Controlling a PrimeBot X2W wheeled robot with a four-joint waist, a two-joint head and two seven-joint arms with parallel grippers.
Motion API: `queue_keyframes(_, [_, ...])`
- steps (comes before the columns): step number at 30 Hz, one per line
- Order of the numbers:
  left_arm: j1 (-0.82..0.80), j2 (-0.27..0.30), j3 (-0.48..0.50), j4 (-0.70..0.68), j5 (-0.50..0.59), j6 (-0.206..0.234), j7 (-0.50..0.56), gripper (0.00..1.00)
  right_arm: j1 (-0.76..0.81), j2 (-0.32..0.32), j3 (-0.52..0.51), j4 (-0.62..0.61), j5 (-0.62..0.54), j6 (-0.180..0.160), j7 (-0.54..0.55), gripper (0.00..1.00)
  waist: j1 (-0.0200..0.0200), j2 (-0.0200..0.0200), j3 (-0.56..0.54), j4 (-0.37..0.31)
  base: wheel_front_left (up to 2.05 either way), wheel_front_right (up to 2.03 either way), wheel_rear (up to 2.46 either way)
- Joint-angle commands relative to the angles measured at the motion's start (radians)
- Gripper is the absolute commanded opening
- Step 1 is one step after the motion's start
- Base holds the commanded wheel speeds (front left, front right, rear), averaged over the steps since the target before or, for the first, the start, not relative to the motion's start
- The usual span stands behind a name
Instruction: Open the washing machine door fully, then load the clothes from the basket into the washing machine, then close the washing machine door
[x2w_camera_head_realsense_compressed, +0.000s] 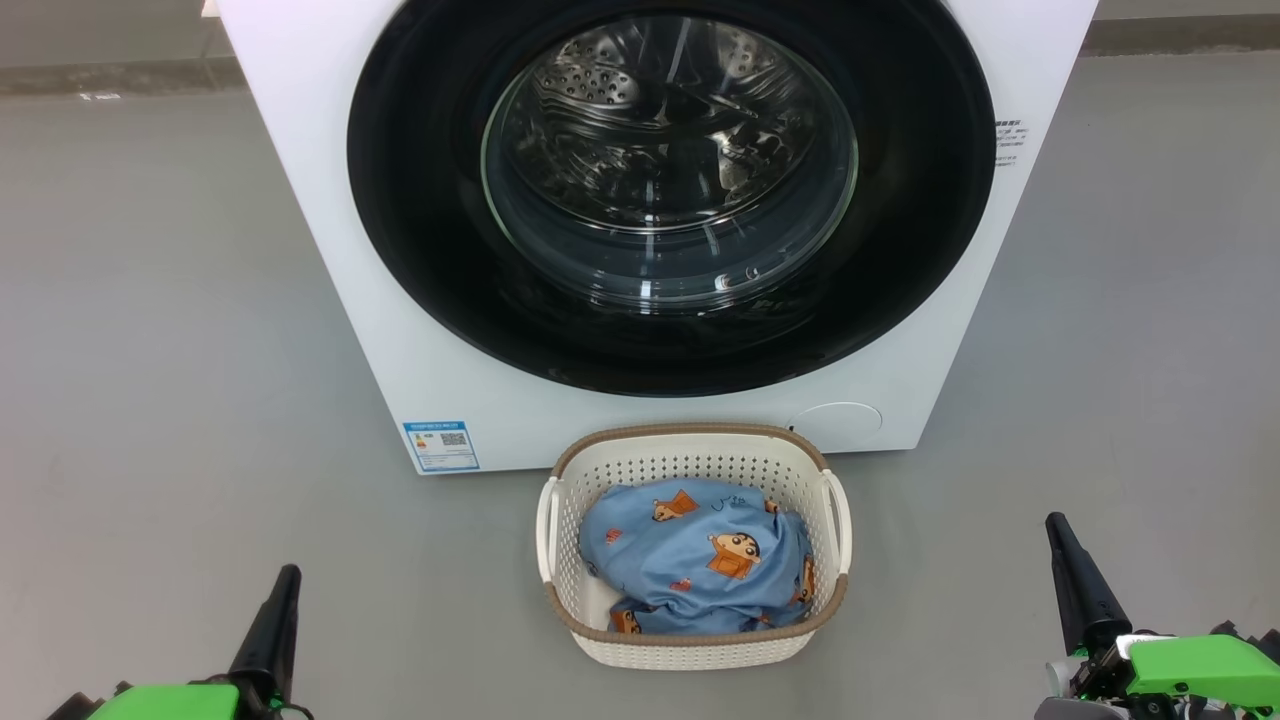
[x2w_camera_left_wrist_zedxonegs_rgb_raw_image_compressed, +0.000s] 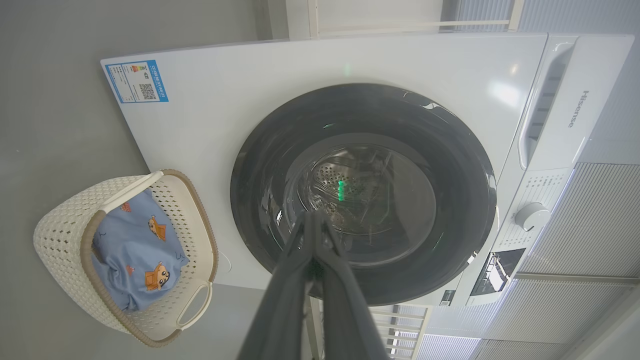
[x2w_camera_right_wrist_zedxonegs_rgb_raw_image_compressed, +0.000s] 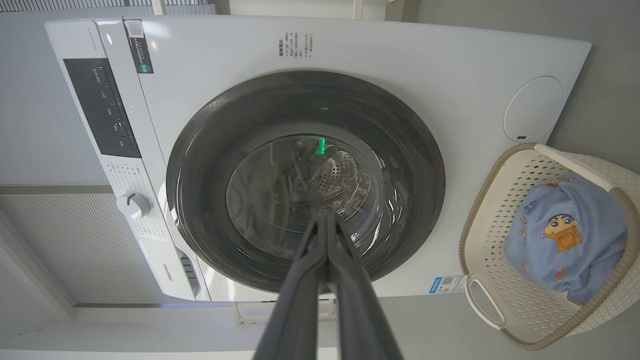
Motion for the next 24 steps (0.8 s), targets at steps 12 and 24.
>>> queue_keyframes(12, [0.036,-0.02,-0.012,0.045,0.006,0.002,-0.014,1.0,0.032,0.011,0.01,0.046,-0.006,0.0,-0.016,1.0,0.0013,-0.0001,0.002,0.0,0.0,0.0,0.0])
queue_keyframes(24, [0.046,-0.017,-0.016,0.032,0.037,0.001,-0.047,1.0,0.036,0.01,0.027,0.023,-0.044,0.0,-0.048,1.0,0.0001,-0.0001,0.002,0.001,0.0,0.0,0.0])
